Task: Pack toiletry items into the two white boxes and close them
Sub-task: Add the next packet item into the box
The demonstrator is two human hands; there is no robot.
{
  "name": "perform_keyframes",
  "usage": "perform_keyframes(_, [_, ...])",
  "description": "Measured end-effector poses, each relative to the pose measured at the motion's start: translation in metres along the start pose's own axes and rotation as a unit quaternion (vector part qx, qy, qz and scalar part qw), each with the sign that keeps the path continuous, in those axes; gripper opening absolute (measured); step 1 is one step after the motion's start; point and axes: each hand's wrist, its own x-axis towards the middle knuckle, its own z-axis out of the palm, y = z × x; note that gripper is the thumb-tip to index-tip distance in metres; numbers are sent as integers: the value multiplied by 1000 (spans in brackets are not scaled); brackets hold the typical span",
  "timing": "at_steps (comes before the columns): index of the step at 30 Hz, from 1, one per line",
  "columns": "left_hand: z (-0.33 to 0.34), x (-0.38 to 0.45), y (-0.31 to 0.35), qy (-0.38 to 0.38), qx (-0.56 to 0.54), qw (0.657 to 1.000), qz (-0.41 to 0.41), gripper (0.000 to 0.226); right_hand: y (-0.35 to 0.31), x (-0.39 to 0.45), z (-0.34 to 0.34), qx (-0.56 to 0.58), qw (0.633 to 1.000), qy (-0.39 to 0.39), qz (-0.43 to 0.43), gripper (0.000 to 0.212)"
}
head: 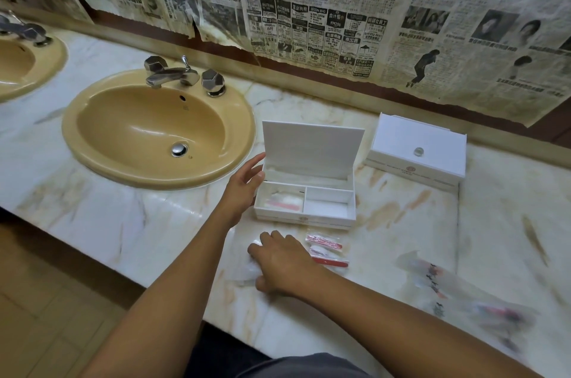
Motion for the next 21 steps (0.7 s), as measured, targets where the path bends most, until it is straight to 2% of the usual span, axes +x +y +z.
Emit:
perform_keyframes(12, [-1,-1,1,-15,-2,1000,-2,36,4,6,-28,-21,996,87,-4,9])
perform_keyframes(16, [1,0,1,-8,-1,1000,17,38,13,11,-51,-15,983,180,28,13])
perform_keyframes(21, [1,-2,1,-18,-15,999,22,40,31,15,-89,-17,971,232,62,23])
